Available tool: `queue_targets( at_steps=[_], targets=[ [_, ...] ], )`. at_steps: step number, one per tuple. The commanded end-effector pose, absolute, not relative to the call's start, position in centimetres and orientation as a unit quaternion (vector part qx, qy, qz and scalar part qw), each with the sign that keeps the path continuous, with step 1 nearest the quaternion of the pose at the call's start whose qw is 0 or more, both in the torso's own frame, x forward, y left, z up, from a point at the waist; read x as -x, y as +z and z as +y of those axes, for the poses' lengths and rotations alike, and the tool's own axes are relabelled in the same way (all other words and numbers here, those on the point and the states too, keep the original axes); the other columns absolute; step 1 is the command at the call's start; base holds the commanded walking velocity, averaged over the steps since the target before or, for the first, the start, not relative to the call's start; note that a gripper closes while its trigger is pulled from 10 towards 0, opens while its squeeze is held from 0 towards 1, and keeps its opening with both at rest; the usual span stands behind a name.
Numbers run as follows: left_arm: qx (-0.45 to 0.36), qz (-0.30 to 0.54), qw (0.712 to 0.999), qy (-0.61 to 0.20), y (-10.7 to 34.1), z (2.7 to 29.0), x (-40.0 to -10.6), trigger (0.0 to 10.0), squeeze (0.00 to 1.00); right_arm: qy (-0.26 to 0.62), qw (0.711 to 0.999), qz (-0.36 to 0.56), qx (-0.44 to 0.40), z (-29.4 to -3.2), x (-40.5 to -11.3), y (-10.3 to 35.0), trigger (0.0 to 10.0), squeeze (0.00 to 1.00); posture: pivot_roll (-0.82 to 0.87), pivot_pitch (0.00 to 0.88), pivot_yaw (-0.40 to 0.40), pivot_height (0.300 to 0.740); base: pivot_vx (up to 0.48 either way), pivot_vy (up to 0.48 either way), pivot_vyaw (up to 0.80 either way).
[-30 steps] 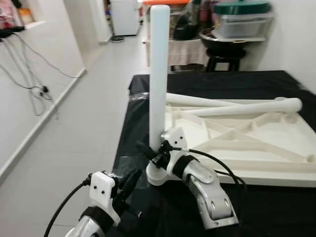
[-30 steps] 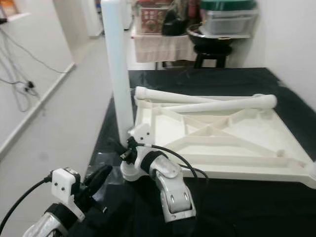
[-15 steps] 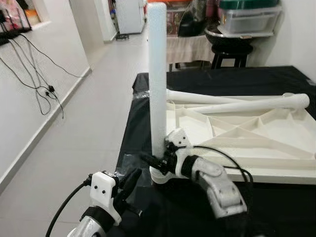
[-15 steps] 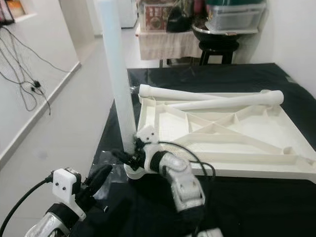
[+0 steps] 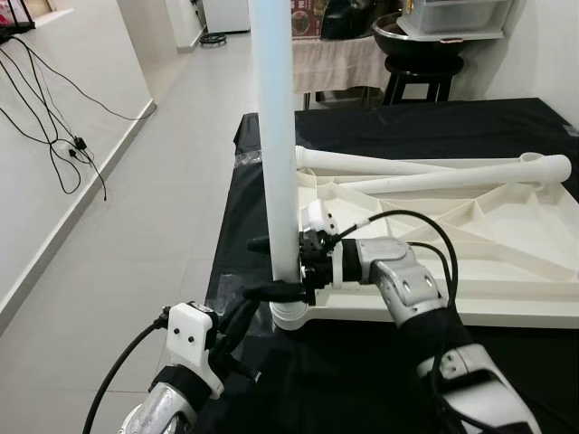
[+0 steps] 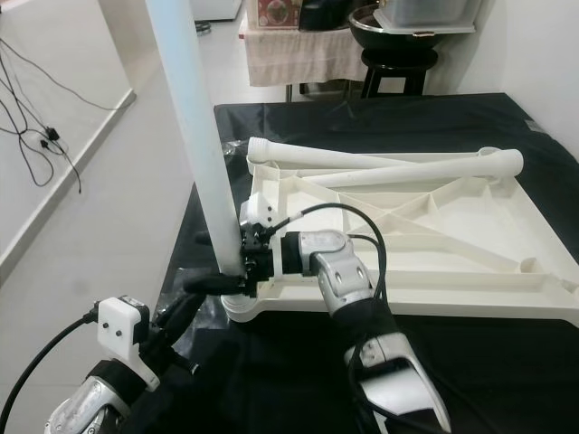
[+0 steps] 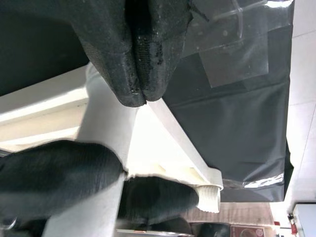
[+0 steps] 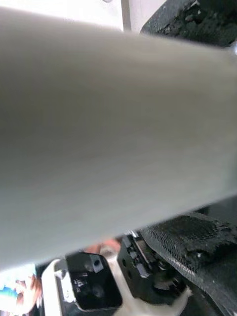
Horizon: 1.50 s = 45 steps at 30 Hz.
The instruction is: Building children table
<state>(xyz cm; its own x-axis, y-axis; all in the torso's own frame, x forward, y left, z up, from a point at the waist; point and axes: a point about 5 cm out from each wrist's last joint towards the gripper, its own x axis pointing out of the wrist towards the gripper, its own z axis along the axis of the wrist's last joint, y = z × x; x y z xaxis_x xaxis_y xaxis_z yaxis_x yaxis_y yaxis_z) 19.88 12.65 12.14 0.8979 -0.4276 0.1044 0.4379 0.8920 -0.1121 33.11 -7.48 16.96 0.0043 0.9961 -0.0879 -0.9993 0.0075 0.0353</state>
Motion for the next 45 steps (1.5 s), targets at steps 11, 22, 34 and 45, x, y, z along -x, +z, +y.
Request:
queue_targets(
  at_steps=[11, 22, 34, 45],
  targets=[
    [0.068, -0.034, 0.973, -0.216, 11.8, 12.6, -19.8, 10.0, 0.00, 0.708, 0.705, 0.041, 0.009, -8.7, -33.5, 16.3, 0.0, 0.00, 0.01, 0.045, 0.025, 0.740, 0.000, 0.000, 0.00],
    [0.067, -0.033, 0.974, -0.216, 11.8, 12.8, -19.3, 10.0, 0.00, 0.299, 0.949, 0.095, 0.027, -9.3, -30.3, 11.1, 0.0, 0.00, 0.01, 0.061, 0.012, 0.740, 0.000, 0.000, 0.00],
    [0.064, -0.032, 0.975, -0.212, 11.9, 13.0, -19.4, 10.0, 0.00, 0.318, 0.943, 0.092, 0.039, -8.9, -29.7, 11.5, 10.0, 0.00, 0.02, 0.057, 0.013, 0.740, 0.000, 0.000, 0.00],
    [0.066, -0.032, 0.974, -0.215, 11.9, 13.0, -19.6, 10.0, 0.00, 0.506, 0.860, 0.034, -0.050, -7.9, -31.9, 15.6, 10.0, 1.00, 0.02, 0.047, 0.023, 0.740, 0.000, 0.000, 0.00]
  ],
)
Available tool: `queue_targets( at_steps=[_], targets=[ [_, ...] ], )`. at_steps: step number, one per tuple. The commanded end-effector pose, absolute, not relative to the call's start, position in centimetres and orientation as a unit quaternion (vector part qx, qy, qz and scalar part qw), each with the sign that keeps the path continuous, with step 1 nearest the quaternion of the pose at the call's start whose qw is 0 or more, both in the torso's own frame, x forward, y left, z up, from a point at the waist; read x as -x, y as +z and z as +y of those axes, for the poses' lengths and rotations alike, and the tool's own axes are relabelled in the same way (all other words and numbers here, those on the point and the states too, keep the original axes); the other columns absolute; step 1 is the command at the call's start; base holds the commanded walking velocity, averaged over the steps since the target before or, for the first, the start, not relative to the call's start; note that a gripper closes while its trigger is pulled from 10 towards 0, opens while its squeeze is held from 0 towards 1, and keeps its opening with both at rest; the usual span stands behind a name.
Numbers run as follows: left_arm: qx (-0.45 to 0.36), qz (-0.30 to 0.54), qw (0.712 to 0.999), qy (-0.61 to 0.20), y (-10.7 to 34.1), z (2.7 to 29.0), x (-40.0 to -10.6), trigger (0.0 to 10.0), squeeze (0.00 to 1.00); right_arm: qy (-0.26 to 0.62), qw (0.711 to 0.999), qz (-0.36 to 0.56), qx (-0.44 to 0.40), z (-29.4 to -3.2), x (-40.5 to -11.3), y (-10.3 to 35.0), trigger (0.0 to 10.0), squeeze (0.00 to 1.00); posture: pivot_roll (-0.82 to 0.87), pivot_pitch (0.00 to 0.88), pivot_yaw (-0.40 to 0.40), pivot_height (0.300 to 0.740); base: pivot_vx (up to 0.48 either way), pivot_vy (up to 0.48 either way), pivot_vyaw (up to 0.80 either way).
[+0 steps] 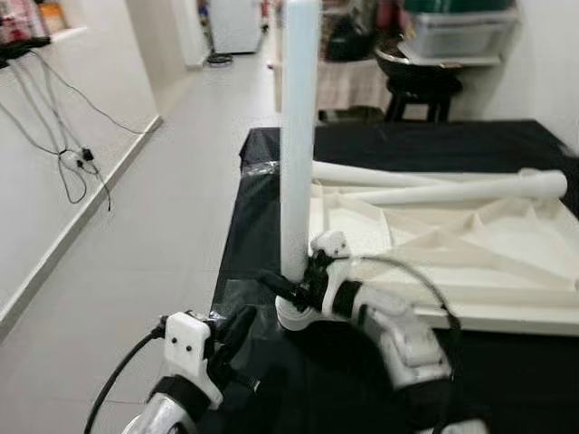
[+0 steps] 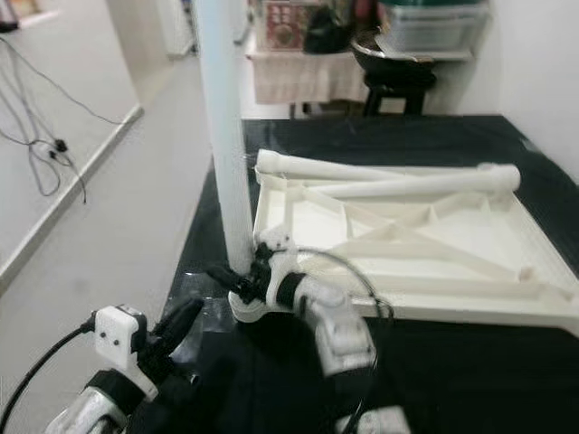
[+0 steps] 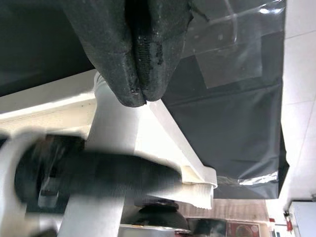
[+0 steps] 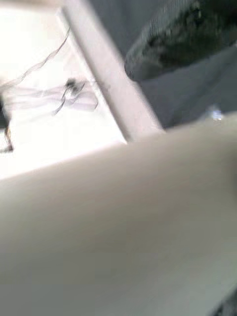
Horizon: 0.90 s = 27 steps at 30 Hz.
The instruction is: Building children table
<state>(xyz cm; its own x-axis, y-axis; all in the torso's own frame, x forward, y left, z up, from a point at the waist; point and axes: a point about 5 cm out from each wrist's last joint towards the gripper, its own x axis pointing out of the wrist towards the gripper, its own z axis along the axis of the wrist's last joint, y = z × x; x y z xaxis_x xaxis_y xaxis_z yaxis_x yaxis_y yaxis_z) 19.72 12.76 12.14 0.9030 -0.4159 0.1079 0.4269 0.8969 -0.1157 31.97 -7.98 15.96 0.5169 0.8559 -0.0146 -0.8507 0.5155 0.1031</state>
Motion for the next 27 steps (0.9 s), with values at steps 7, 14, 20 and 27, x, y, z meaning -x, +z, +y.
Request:
queue_targets(
  at_steps=[7, 14, 20, 27],
  targets=[
    [0.067, -0.035, 0.974, -0.213, 11.9, 12.9, -19.8, 10.0, 0.00, 0.652, 0.755, 0.058, 0.044, -8.3, -31.6, 14.9, 10.0, 0.00, 0.03, 0.043, 0.018, 0.740, 0.000, 0.000, 0.00],
    [0.069, -0.036, 0.974, -0.214, 11.9, 12.6, -19.9, 10.0, 0.00, 0.672, 0.738, 0.054, 0.033, -8.4, -33.4, 16.0, 9.5, 0.00, 0.03, 0.041, 0.015, 0.740, 0.000, 0.000, 0.00],
    [0.069, -0.036, 0.974, -0.214, 11.9, 12.6, -19.8, 10.0, 0.00, 0.694, 0.718, 0.041, 0.020, -8.5, -34.1, 16.9, 0.0, 0.00, 0.03, 0.041, 0.015, 0.740, 0.000, 0.000, 0.00],
    [0.071, -0.037, 0.974, -0.214, 11.9, 12.5, -19.9, 10.0, 0.00, 0.688, 0.724, 0.049, 0.016, -9.6, -34.4, 16.2, 0.0, 0.00, 0.02, 0.043, 0.019, 0.740, 0.000, 0.000, 0.00]
  ],
)
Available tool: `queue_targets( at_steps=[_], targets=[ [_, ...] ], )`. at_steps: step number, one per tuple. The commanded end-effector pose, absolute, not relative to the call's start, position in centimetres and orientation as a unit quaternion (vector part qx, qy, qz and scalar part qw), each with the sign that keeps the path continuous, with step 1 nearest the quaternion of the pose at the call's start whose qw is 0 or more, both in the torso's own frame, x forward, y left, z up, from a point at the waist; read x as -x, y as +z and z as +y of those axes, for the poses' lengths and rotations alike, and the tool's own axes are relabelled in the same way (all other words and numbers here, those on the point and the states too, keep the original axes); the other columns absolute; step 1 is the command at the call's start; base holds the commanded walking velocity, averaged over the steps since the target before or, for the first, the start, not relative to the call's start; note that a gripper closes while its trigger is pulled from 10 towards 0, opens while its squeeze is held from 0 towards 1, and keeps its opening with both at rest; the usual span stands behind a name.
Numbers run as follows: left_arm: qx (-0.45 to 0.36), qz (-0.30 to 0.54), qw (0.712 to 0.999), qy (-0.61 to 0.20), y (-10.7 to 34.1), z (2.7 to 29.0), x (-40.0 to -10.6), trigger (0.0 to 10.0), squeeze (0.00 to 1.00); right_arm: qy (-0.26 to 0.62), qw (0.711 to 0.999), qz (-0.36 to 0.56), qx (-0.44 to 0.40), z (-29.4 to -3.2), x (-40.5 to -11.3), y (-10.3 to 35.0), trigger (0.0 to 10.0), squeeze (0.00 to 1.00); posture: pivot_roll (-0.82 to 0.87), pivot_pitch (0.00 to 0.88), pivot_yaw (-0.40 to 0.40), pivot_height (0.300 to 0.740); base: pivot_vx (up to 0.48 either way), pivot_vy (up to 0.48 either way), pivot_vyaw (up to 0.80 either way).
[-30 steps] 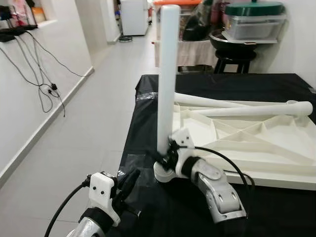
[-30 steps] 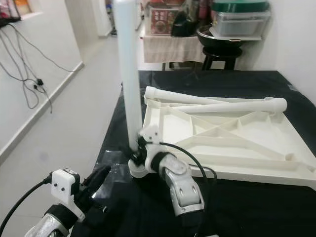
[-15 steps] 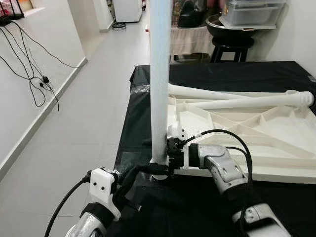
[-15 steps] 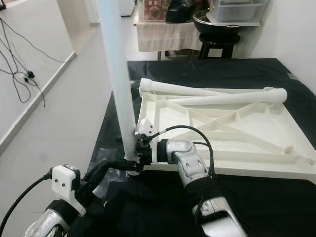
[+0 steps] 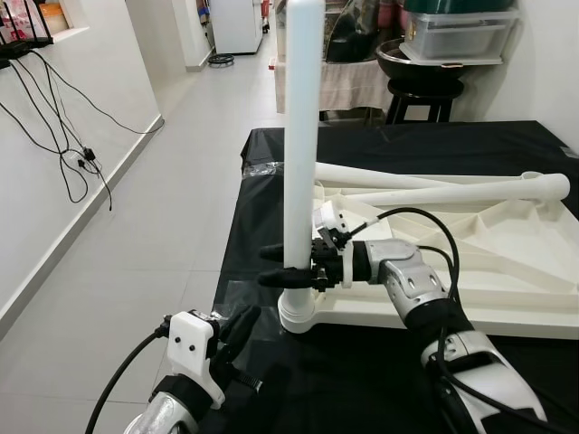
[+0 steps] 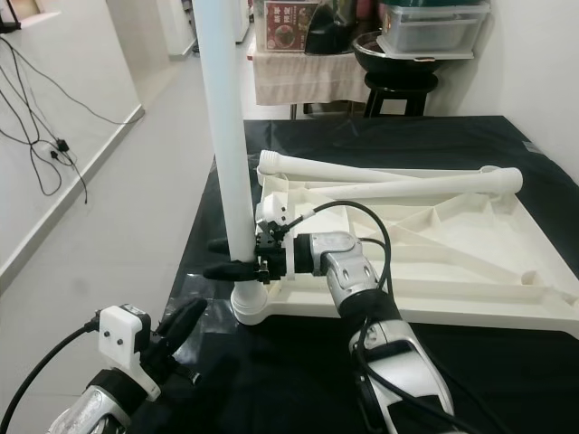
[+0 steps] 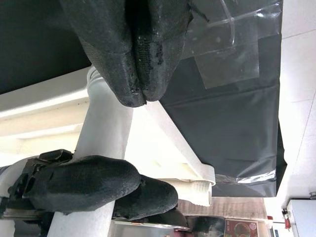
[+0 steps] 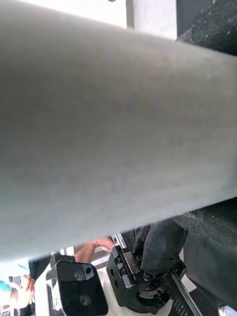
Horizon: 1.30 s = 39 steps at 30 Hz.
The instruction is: Building children table
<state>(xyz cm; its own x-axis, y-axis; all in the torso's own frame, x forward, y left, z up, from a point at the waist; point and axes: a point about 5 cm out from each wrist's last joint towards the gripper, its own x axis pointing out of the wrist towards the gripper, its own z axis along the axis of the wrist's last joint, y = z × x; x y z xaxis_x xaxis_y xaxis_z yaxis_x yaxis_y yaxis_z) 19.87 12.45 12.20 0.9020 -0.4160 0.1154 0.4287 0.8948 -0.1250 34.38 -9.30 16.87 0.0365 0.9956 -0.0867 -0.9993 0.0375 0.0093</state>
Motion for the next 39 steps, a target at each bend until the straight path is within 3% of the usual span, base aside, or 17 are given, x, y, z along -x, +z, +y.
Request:
queue_targets(
  at_steps=[1, 9, 10, 12, 15, 22, 23, 24, 25, 27, 28, 32, 33, 34, 35, 36, 39],
  targets=[
    [0.071, -0.037, 0.974, -0.214, 11.9, 12.5, -19.9, 10.0, 0.00, 0.688, 0.724, 0.049, 0.016, -9.6, -34.4, 16.2, 0.0, 0.00, 0.02, 0.043, 0.019, 0.740, 0.000, 0.000, 0.00],
    [0.071, -0.037, 0.974, -0.213, 12.0, 12.6, -19.7, 10.0, 0.00, 0.596, 0.801, 0.043, 0.038, -9.9, -33.9, 14.7, 0.0, 0.00, 0.01, 0.056, 0.012, 0.740, 0.000, 0.000, 0.00],
    [0.071, -0.037, 0.974, -0.213, 12.0, 12.7, -19.6, 10.0, 0.00, 0.452, 0.891, 0.033, 0.025, -9.1, -34.2, 14.0, 0.0, 0.00, 0.01, 0.068, 0.008, 0.740, 0.000, 0.000, 0.00],
    [0.070, -0.037, 0.974, -0.213, 12.1, 12.8, -19.5, 10.0, 0.00, 0.292, 0.954, 0.068, 0.005, -9.0, -31.7, 11.8, 0.0, 0.00, 0.00, 0.077, 0.009, 0.740, 0.000, 0.000, 0.00],
    [0.067, -0.035, 0.974, -0.213, 12.0, 12.9, -19.5, 10.0, 0.00, 0.362, 0.929, 0.057, 0.050, -7.4, -29.0, 11.7, 0.0, 0.00, -0.03, 0.059, 0.020, 0.740, 0.000, 0.000, 0.00],
    [0.066, -0.034, 0.974, -0.214, 12.0, 12.9, -19.6, 10.0, 0.00, 0.344, 0.935, 0.079, 0.030, -8.0, -30.2, 10.8, 0.0, 0.00, 0.00, 0.062, 0.014, 0.740, 0.000, 0.000, 0.00],
    [0.067, -0.034, 0.975, -0.211, 11.9, 12.9, -19.5, 10.0, 0.00, 0.341, 0.937, 0.073, 0.032, -8.0, -30.3, 11.1, 5.6, 0.00, 0.00, 0.062, 0.012, 0.740, 0.000, 0.000, 0.00],
    [0.067, -0.034, 0.975, -0.211, 11.9, 12.9, -19.5, 10.0, 0.00, 0.341, 0.937, 0.073, 0.032, -8.0, -30.3, 11.1, 5.6, 0.00, 0.00, 0.062, 0.012, 0.740, 0.000, 0.000, 0.00],
    [0.068, -0.035, 0.974, -0.211, 11.9, 12.9, -19.5, 10.0, 0.00, 0.353, 0.933, 0.060, 0.026, -8.2, -30.4, 12.1, 10.0, 0.42, 0.00, 0.059, 0.013, 0.740, 0.000, 0.000, 0.00],
    [0.068, -0.035, 0.974, -0.212, 11.9, 12.9, -19.5, 10.0, 0.00, 0.356, 0.932, 0.057, 0.024, -8.3, -30.4, 12.3, 10.0, 0.42, 0.00, 0.059, 0.013, 0.740, 0.000, 0.000, 0.00],
    [0.068, -0.034, 0.974, -0.212, 11.9, 12.9, -19.6, 10.0, 0.00, 0.386, 0.922, 0.044, 0.009, -8.1, -31.0, 13.2, 10.0, 1.00, 0.00, 0.053, 0.019, 0.740, 0.000, 0.000, 0.00],
    [0.069, -0.033, 0.974, -0.213, 11.8, 12.9, -19.6, 10.0, 0.00, 0.433, 0.901, 0.024, -0.013, -7.7, -31.4, 15.0, 10.0, 1.00, -0.01, 0.046, 0.022, 0.740, 0.000, 0.000, 0.00],
    [0.069, -0.033, 0.974, -0.214, 11.8, 12.9, -19.7, 10.0, 0.00, 0.542, 0.840, -0.009, -0.003, -7.4, -31.9, 17.5, 10.0, 1.00, 0.00, 0.041, 0.025, 0.740, 0.000, 0.000, 0.00],
    [0.069, -0.033, 0.974, -0.214, 11.8, 12.9, -19.7, 10.0, 0.00, 0.542, 0.840, -0.009, -0.003, -7.4, -31.9, 17.5, 10.0, 1.00, 0.00, 0.041, 0.025, 0.740, 0.000, 0.000, 0.00],
    [0.069, -0.033, 0.974, -0.214, 11.8, 12.9, -19.8, 10.0, 0.00, 0.591, 0.806, -0.020, 0.014, -7.4, -32.1, 18.3, 10.0, 0.79, 0.00, 0.036, 0.028, 0.740, 0.000, 0.000, 0.00],
    [0.069, -0.033, 0.974, -0.214, 11.8, 12.9, -19.8, 10.0, 0.00, 0.630, 0.775, -0.024, 0.032, -7.4, -32.4, 18.9, 10.0, 0.00, 0.00, 0.036, 0.028, 0.740, 0.000, 0.000, 0.00],
    [0.069, -0.033, 0.974, -0.214, 11.8, 12.9, -19.8, 10.0, 0.00, 0.674, 0.736, -0.012, 0.058, -7.3, -33.3, 19.4, 10.0, 0.00, 0.01, 0.034, 0.028, 0.740, 0.000, 0.000, 0.00]
  ],
)
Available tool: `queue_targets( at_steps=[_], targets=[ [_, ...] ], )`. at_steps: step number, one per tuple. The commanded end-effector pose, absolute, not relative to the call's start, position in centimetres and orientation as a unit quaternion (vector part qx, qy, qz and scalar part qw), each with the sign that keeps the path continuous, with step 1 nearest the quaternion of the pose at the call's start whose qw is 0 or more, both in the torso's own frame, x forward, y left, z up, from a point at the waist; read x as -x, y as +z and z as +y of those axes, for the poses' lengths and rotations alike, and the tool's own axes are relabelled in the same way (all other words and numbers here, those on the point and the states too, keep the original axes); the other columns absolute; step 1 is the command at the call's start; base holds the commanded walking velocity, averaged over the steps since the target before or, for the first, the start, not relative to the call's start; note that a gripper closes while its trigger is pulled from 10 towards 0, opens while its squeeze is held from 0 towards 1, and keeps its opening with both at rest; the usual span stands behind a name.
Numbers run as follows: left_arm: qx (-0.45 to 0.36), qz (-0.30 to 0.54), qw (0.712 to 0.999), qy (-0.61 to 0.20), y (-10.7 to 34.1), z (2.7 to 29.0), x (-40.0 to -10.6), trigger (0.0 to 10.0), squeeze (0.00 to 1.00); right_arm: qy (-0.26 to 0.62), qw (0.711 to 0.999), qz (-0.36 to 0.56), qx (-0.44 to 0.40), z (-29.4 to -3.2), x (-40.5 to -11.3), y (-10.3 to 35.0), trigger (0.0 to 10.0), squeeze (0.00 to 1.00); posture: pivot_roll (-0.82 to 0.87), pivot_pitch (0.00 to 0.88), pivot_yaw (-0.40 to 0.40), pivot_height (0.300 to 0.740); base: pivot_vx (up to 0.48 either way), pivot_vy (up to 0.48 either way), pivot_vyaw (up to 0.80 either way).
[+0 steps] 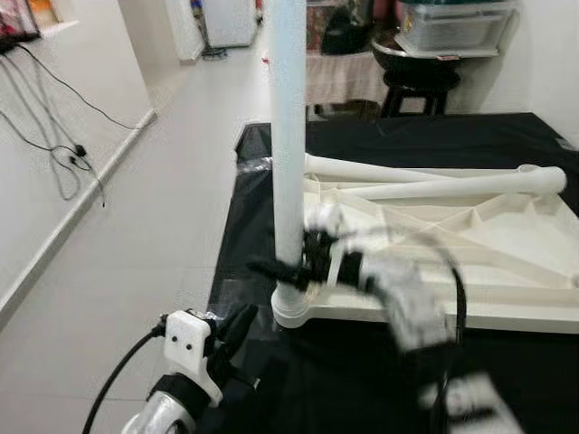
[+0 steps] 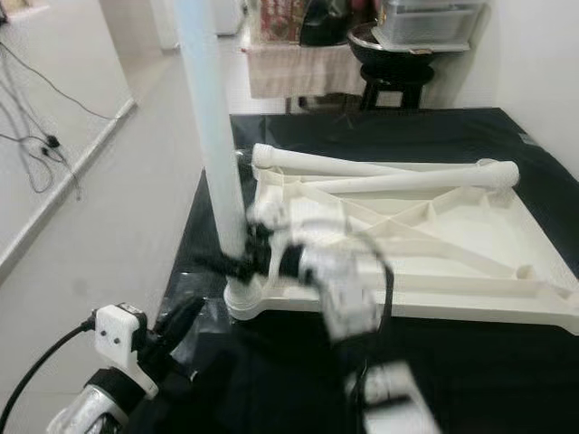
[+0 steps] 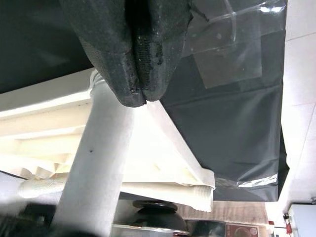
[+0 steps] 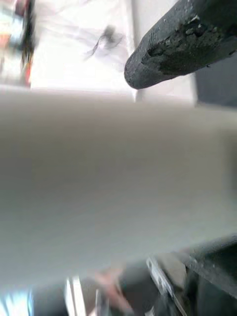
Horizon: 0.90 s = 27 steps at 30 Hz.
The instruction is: Building children table
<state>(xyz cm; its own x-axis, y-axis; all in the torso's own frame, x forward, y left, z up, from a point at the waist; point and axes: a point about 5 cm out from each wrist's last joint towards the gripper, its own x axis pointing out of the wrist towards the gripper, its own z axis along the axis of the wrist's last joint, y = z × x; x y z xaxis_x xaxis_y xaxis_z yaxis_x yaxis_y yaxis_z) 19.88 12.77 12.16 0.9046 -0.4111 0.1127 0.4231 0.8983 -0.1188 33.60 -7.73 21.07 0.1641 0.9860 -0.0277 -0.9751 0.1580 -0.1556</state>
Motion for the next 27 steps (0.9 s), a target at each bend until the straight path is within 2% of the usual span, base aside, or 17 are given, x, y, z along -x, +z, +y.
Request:
queue_targets(
  at_steps=[1, 2, 3, 4, 6, 8, 16, 17, 18, 21, 25, 26, 27],
  targets=[
    [0.069, -0.033, 0.974, -0.214, 11.8, 12.9, -19.8, 10.0, 0.00, 0.674, 0.736, -0.012, 0.058, -7.3, -33.3, 19.4, 10.0, 0.00, 0.01, 0.034, 0.028, 0.740, 0.000, 0.000, 0.00],
    [0.069, -0.033, 0.974, -0.214, 11.8, 12.9, -19.9, 10.0, 0.00, 0.679, 0.732, -0.007, 0.059, -7.2, -33.4, 19.5, 10.0, 0.00, 0.01, 0.034, 0.028, 0.740, 0.000, 0.000, 0.00],
    [0.069, -0.033, 0.974, -0.213, 11.7, 12.9, -19.9, 10.0, 0.00, 0.696, 0.715, -0.001, 0.057, -7.1, -33.4, 19.6, 10.0, 0.00, 0.02, 0.033, 0.026, 0.740, 0.000, 0.000, 0.00],
    [0.069, -0.033, 0.974, -0.213, 11.7, 12.9, -19.9, 10.0, 0.00, 0.696, 0.715, -0.001, 0.057, -7.1, -33.4, 19.6, 10.0, 0.00, 0.02, 0.033, 0.026, 0.740, 0.000, 0.000, 0.00],
    [0.069, -0.034, 0.974, -0.213, 11.7, 12.9, -19.9, 10.0, 0.00, 0.731, 0.681, 0.014, 0.050, -7.0, -33.4, 19.7, 10.0, 0.00, 0.02, 0.032, 0.024, 0.740, 0.000, 0.000, 0.00],
    [0.069, -0.034, 0.974, -0.213, 11.7, 12.8, -19.9, 10.0, 0.00, 0.741, 0.670, 0.022, 0.046, -7.0, -33.4, 19.7, 10.0, 0.00, 0.02, 0.032, 0.024, 0.740, 0.000, 0.000, 0.00],
    [0.069, -0.034, 0.974, -0.213, 11.7, 12.8, -19.9, 10.0, 0.00, 0.741, 0.670, 0.022, 0.046, -7.0, -33.4, 19.7, 10.0, 0.00, 0.02, 0.032, 0.024, 0.740, 0.000, 0.000, 0.00],
    [0.069, -0.034, 0.974, -0.213, 11.8, 12.8, -19.9, 10.0, 0.00, 0.748, 0.662, 0.032, 0.041, -7.0, -33.5, 19.5, 10.0, 0.00, 0.02, 0.033, 0.024, 0.740, 0.000, 0.000, 0.00],
    [0.069, -0.034, 0.974, -0.213, 11.8, 12.8, -19.9, 10.0, 0.00, 0.746, 0.664, 0.039, 0.032, -7.3, -33.5, 19.1, 0.0, 0.00, 0.02, 0.041, 0.025, 0.740, 0.000, 0.000, 0.00],
    [0.070, -0.035, 0.974, -0.214, 11.8, 12.7, -19.8, 10.0, 0.00, 0.736, 0.676, 0.039, 0.022, -8.2, -33.7, 18.7, 0.0, 0.00, 0.01, 0.046, 0.026, 0.740, 0.000, 0.000, 0.00],
    [0.071, -0.036, 0.974, -0.214, 12.0, 12.6, -19.7, 10.0, 0.00, 0.688, 0.724, 0.027, 0.037, -10.0, -33.9, 18.3, 0.0, 0.00, 0.01, 0.056, 0.023, 0.740, 0.000, 0.000, 0.00],
    [0.071, -0.036, 0.974, -0.214, 12.0, 12.6, -19.7, 10.0, 0.00, 0.688, 0.724, 0.027, 0.037, -10.0, -33.9, 18.3, 0.0, 0.00, 0.01, 0.056, 0.023, 0.740, 0.000, 0.000, 0.00],
    [0.071, -0.036, 0.974, -0.214, 12.0, 12.7, -19.6, 10.0, 0.00, 0.605, 0.795, 0.032, 0.041, -10.0, -33.8, 17.2, 0.0, 0.00, 0.01, 0.069, 0.009, 0.740, 0.000, 0.000, 0.00]
  ],
)
